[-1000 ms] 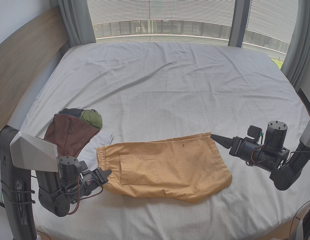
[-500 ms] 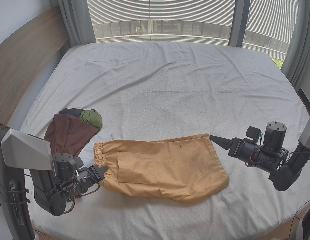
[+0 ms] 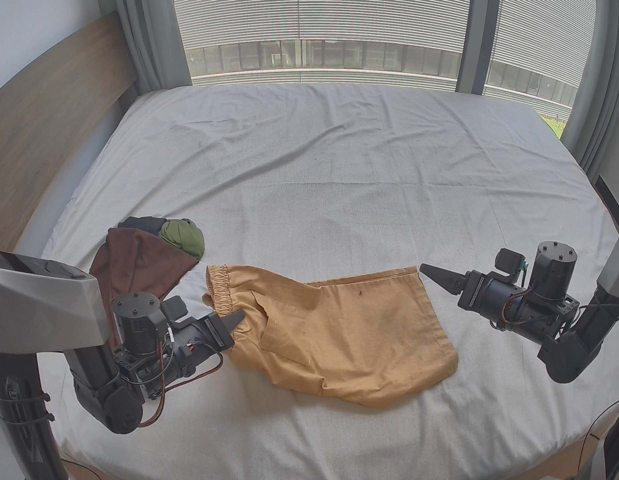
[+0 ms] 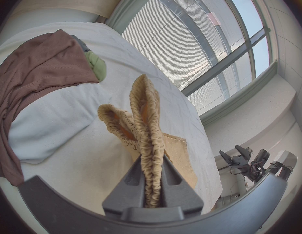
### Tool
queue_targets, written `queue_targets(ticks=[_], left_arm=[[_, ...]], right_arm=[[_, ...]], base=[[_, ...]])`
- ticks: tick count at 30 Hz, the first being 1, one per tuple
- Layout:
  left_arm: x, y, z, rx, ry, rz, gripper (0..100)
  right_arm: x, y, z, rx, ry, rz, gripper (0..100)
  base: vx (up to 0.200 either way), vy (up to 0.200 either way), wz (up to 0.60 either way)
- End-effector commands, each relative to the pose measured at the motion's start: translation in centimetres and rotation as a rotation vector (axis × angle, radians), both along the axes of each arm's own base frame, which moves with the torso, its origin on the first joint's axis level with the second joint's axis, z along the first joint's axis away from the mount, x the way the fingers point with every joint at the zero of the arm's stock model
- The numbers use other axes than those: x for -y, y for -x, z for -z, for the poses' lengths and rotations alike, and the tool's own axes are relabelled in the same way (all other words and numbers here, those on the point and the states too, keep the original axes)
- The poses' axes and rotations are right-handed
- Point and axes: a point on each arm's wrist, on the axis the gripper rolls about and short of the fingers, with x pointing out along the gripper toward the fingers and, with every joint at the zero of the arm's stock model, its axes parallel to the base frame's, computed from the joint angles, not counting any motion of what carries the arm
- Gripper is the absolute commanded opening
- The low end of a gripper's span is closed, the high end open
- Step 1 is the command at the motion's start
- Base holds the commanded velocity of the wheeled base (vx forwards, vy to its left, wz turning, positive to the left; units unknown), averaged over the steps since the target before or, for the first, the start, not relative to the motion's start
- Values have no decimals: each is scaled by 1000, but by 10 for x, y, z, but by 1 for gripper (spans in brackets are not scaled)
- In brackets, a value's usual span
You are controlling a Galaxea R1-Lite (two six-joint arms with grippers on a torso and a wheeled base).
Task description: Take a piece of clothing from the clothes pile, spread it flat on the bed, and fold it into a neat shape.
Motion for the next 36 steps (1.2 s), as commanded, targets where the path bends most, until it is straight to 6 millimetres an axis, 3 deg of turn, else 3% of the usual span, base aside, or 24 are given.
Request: queue_targets(ticks=[1, 15, 27, 36], left_arm=[[17, -3, -8, 46, 16, 31, 0], [60, -8, -17, 118, 65, 138, 0], [98, -13, -7, 141, 84, 219, 0], [123, -17, -12, 158, 100, 269, 0]], right_arm=[[1, 1, -3, 21, -6, -3, 100], [3, 0, -6, 53, -16, 4, 100], [4, -2, -7, 60, -18, 10, 100], [4, -2, -7, 60, -17, 10, 100]], base=[[0, 0, 0], [0, 0, 0], [0, 0, 0], [0, 0, 0]])
